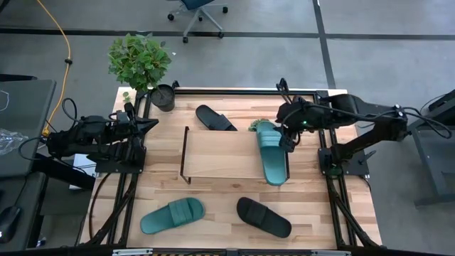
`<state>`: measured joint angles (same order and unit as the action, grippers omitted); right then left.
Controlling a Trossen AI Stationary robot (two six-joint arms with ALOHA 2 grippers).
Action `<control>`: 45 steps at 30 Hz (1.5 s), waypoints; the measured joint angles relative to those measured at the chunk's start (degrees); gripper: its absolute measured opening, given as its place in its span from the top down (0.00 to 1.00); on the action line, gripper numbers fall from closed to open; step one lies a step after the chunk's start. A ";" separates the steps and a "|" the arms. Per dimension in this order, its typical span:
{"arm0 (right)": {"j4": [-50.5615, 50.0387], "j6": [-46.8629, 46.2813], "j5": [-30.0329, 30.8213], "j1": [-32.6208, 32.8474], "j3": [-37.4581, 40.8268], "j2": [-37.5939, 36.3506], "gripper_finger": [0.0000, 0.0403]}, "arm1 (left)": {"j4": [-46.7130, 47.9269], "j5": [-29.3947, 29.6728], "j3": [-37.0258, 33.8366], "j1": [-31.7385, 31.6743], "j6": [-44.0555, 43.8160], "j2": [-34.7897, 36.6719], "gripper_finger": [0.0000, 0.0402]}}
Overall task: Pick and place slides into the shelf
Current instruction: Put the green slipper on the shelf
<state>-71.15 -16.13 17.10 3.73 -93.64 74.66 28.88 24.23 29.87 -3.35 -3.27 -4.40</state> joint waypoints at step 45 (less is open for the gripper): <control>-8.36 -1.50 -6.16 -0.67 0.04 -0.62 0.71 | -28.78 2.81 3.98 50.19 -42.90 -44.93 1.00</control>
<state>-79.50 -17.63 10.94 3.06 -93.60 74.04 0.10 27.04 33.85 46.84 -46.16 -49.33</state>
